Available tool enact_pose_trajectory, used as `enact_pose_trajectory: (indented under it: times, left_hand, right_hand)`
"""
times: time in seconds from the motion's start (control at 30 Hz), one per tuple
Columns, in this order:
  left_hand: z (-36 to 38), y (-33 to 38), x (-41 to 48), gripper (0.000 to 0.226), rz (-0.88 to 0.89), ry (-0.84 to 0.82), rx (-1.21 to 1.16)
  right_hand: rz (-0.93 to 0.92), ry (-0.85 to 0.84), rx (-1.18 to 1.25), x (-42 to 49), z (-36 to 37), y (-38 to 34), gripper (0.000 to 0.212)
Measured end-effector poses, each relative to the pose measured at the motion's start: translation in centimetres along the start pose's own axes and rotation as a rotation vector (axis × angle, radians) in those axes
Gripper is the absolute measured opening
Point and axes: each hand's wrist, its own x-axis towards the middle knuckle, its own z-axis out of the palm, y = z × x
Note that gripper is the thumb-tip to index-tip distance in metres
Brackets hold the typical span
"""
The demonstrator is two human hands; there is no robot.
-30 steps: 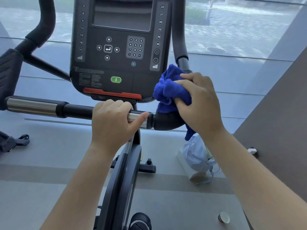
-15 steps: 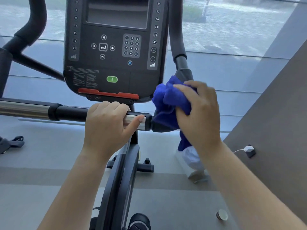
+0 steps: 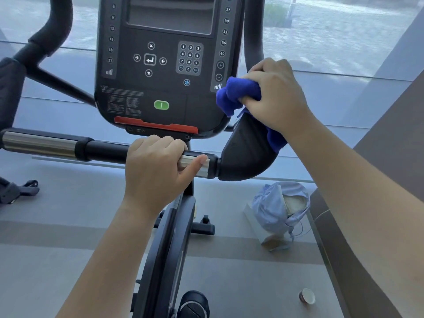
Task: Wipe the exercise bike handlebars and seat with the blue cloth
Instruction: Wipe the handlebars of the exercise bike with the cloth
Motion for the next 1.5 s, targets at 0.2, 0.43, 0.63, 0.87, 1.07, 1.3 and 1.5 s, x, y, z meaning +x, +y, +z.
enact_pose_trajectory:
  times: [0.2, 0.43, 0.63, 0.87, 1.07, 1.3, 1.5]
  left_hand:
    - [-0.1, 0.0, 0.2, 0.062, 0.002, 0.014, -0.006]
    - [-0.2, 0.1, 0.1, 0.06, 0.008, 0.022, -0.003]
    - [-0.1, -0.1, 0.1, 0.059, 0.018, 0.022, -0.012]
    - [-0.4, 0.2, 0.3, 0.041, 0.026, 0.06, -0.018]
    - [-0.1, 0.1, 0.1, 0.043, -0.031, 0.013, 0.03]
    - [0.0, 0.4, 0.1, 0.046, -0.057, -0.002, 0.046]
    - [-0.2, 0.5, 0.1, 0.047, -0.03, 0.024, 0.049]
  right_hand:
    - [-0.089, -0.172, -0.205, 0.3, -1.4, -1.0, 0.033]
    - [-0.185, -0.05, -0.442, -1.1, -0.1, -3.6, 0.052]
    - [-0.233, 0.141, -0.331, -4.5, 1.0, -5.6, 0.05]
    - [-0.175, 0.26, -0.238, -8.7, 0.8, -7.4, 0.043]
    - [-0.074, 0.199, -0.16, -13.8, 0.9, -7.0, 0.046]
    - [-0.042, 0.289, -0.094, -16.6, 3.3, -6.4, 0.05]
    - [0.015, 0.462, 0.119, -14.9, 4.4, -3.9, 0.044]
